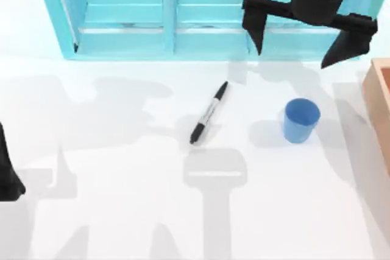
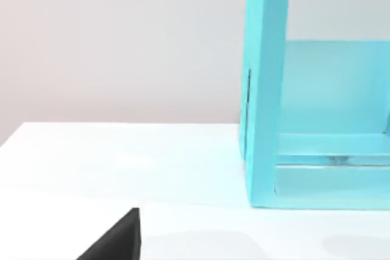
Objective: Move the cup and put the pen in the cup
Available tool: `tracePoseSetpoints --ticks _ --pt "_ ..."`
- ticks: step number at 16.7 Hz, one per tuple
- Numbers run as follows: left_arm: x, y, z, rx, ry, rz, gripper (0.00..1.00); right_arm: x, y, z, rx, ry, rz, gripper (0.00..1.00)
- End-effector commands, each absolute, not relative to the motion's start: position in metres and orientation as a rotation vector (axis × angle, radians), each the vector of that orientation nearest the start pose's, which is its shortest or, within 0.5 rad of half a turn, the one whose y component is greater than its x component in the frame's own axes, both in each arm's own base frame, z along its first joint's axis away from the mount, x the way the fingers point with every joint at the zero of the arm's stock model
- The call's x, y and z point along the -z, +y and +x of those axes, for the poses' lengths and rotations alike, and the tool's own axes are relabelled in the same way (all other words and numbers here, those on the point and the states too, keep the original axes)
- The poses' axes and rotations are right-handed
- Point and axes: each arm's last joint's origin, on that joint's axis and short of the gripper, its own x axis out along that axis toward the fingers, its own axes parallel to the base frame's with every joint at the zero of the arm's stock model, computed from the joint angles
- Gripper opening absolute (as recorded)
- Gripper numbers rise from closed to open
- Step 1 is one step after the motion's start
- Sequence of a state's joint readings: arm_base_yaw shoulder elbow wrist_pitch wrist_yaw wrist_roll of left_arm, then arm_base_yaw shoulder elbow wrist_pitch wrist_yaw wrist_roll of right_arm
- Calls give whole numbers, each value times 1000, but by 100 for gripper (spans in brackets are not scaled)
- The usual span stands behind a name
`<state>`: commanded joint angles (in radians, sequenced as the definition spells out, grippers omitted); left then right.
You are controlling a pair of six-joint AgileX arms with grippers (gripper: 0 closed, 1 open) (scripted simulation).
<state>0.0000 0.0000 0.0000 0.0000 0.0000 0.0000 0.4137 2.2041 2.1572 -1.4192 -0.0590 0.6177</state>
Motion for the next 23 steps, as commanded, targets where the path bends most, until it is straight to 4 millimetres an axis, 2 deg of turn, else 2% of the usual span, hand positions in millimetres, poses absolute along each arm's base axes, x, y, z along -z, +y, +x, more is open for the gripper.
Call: tracePoseSetpoints --ticks 5,8,13,15,21,23 --pt "-160 -1 106 0 0 0 100 -207 245 405 172 1500 434 100" --pt "-160 -1 106 0 0 0 100 -186 268 403 197 1497 505 100" --pt "-160 -1 106 0 0 0 100 -184 270 403 201 1492 520 100" --pt "-160 -1 106 0 0 0 100 -176 272 403 202 1497 516 100" --pt "-160 -1 106 0 0 0 100 -101 289 411 194 1490 521 100" --pt "-160 -1 106 0 0 0 100 -85 291 410 199 1496 517 100"
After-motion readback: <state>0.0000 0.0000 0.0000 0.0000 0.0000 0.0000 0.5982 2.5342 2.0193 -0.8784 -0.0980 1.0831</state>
